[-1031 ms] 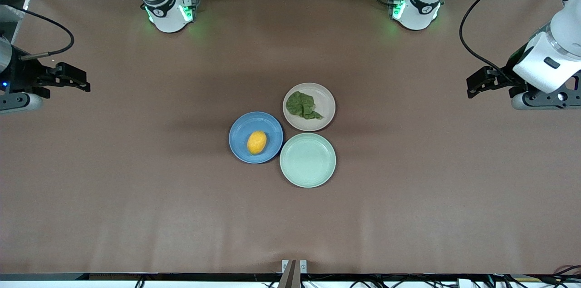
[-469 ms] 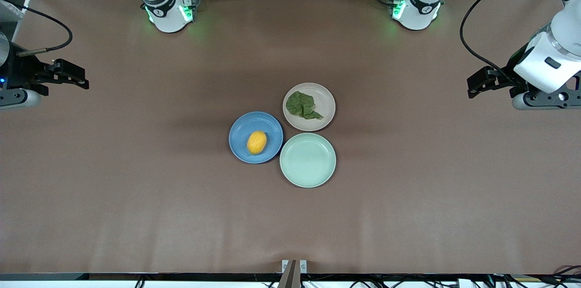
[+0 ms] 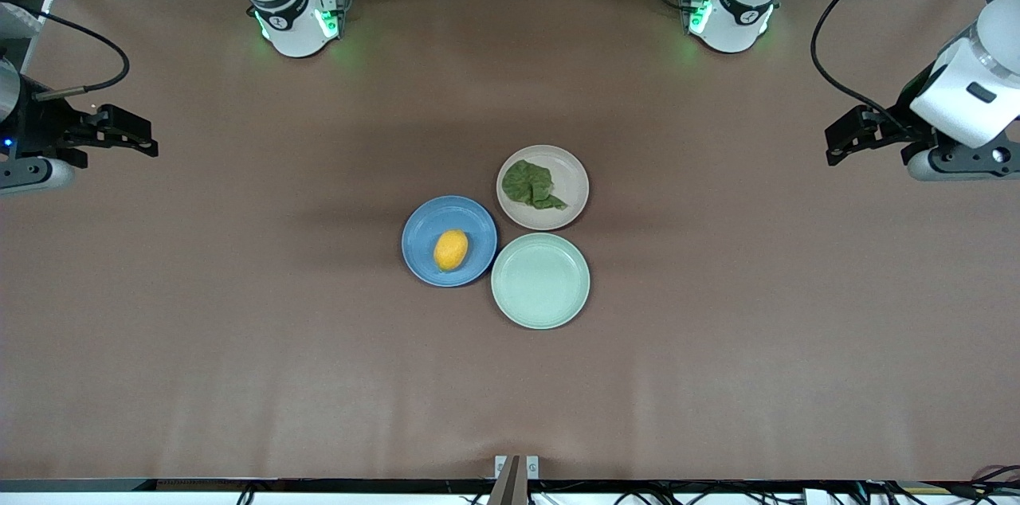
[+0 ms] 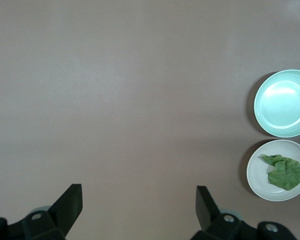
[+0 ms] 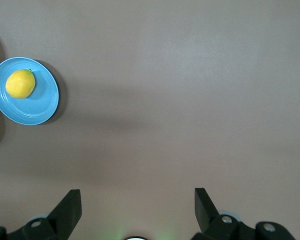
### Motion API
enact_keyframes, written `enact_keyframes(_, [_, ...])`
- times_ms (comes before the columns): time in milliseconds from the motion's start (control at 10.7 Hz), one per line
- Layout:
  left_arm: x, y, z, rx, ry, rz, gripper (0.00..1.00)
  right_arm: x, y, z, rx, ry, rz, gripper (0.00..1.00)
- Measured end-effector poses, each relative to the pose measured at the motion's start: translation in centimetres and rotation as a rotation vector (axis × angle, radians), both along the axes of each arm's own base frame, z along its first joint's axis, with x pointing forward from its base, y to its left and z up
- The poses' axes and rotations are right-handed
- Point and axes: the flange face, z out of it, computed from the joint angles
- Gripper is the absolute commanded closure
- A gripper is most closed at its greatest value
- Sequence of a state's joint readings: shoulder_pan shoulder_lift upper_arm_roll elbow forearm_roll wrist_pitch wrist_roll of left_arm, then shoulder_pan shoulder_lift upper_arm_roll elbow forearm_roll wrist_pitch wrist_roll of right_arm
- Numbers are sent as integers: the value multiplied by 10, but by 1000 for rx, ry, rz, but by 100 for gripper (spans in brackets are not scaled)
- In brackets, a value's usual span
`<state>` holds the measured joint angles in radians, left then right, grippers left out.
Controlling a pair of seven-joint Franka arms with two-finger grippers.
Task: Place lemon and lettuce in plates
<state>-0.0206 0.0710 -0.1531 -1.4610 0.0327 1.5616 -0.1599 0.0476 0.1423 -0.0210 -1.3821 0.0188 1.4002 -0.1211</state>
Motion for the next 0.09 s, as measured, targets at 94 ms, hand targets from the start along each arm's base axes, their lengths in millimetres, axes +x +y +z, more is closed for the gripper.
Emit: enact_keyframes(94, [-2, 0, 4, 0, -6, 0, 0, 0, 0, 0, 0, 0, 0, 0])
